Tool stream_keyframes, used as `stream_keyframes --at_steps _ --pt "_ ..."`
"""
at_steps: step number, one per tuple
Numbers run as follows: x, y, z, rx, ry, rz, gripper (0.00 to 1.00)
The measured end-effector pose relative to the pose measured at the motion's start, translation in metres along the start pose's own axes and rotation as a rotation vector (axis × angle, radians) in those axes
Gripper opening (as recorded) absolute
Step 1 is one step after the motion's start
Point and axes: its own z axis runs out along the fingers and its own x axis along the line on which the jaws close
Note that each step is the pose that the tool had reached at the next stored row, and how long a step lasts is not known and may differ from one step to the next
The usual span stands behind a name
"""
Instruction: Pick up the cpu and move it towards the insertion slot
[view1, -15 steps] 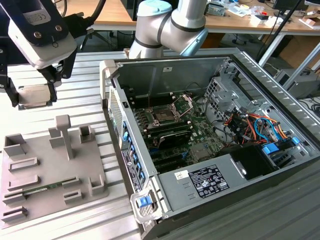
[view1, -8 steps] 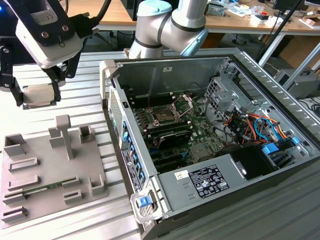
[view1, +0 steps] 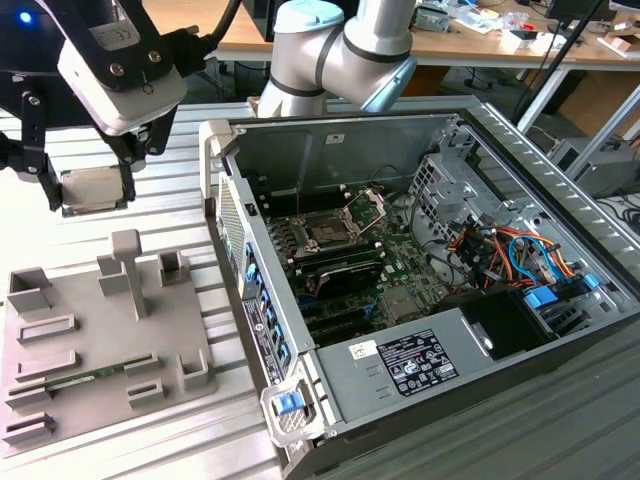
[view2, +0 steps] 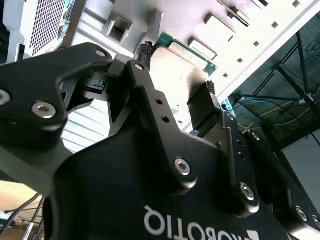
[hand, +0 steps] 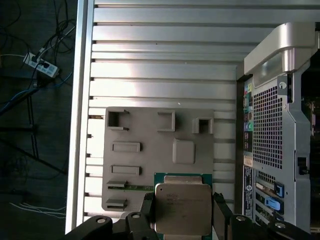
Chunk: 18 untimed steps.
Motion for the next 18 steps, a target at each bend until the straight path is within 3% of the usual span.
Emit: stream_keyframes --at_steps 18 --pt "-0.0183 -0.0007 -0.0001 0.0 0.0 0.0 0.55"
